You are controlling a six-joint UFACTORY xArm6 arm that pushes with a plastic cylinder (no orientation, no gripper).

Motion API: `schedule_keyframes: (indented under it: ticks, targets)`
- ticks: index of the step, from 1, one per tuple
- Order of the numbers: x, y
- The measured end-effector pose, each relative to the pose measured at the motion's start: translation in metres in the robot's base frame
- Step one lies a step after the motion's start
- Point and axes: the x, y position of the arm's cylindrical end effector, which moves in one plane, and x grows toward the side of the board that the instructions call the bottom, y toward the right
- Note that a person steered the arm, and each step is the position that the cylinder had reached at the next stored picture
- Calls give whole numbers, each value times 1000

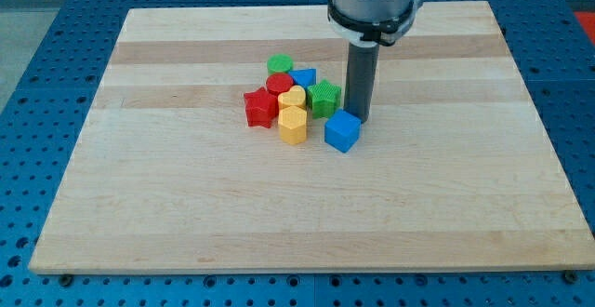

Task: Slide the blue cube left a bit

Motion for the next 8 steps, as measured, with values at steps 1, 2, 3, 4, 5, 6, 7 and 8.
schedule_keyframes:
  ticks: [1, 2, 3, 4, 5, 6, 7, 8]
  targets:
    - [2, 7]
    - [11, 31]
    - [51, 28]
    - [55, 28]
    - [55, 28]
    - [34, 22]
    - [17, 10]
    - [14, -2]
